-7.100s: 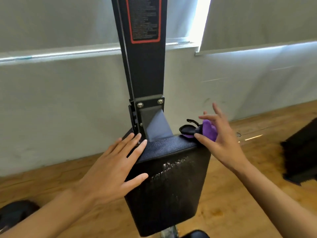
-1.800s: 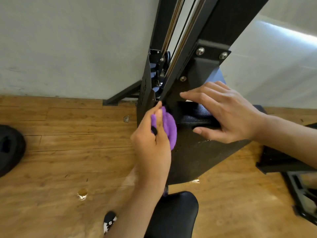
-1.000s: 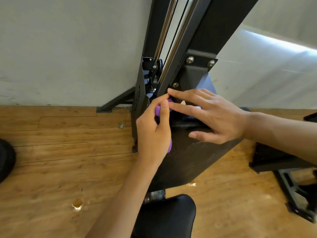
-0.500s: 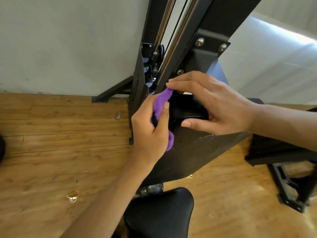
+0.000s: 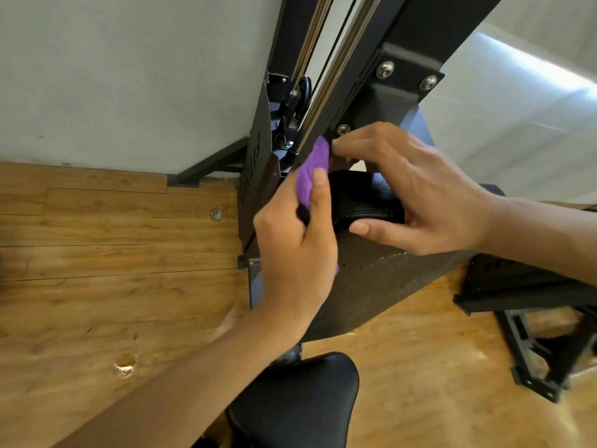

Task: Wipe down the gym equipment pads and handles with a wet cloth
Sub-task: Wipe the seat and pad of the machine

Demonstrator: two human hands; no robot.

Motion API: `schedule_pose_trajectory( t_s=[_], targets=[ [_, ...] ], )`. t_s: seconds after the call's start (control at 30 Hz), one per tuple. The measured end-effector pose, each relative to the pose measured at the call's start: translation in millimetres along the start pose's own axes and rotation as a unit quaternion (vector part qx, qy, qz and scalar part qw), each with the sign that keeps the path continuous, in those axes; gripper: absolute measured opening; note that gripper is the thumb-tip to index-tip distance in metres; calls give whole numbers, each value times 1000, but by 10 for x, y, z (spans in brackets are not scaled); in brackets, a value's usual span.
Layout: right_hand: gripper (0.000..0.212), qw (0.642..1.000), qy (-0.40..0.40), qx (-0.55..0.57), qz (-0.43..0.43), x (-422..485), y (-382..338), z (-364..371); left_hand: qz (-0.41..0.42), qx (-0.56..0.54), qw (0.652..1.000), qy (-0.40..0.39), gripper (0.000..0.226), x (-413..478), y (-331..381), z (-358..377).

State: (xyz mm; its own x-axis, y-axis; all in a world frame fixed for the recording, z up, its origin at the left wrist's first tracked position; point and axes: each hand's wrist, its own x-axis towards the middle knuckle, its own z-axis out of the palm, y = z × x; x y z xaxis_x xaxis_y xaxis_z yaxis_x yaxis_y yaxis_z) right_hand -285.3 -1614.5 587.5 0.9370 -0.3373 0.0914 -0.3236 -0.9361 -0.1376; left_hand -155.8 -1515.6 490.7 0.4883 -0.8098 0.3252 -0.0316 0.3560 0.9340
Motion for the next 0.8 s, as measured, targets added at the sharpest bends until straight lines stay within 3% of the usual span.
schedule_pose_trajectory(
  t_s=[0.17,0.3,0.37,0.5,0.6,0.73,0.8],
  targets=[
    [71,1000,0,-10,10,-25,-13,0,3,94,995,-29,50,-629,-553,-293],
    [70,1000,-11,-20,11,5,-44,-21,-23,53,998,-38,52,-379,-355,-208],
    [70,1000,-9,-17,18,8,-57,-21,13,39,999,-26,41,-118,-229,-138],
    [72,1000,-1,-14,24,-22,-52,-15,80,56,995,-24,45,-244,-462,-169],
    [70,999,-11,-30,14,-22,-49,-1,21,84,996,-4,54,-695,-810,-336],
    [64,996,-42,-84,-5,-47,-72,8,-98,39,994,29,44,-757,-745,-360],
    [64,995,-49,-92,-3,-33,-84,4,-80,9,997,15,39,-428,-536,-222]
  ],
)
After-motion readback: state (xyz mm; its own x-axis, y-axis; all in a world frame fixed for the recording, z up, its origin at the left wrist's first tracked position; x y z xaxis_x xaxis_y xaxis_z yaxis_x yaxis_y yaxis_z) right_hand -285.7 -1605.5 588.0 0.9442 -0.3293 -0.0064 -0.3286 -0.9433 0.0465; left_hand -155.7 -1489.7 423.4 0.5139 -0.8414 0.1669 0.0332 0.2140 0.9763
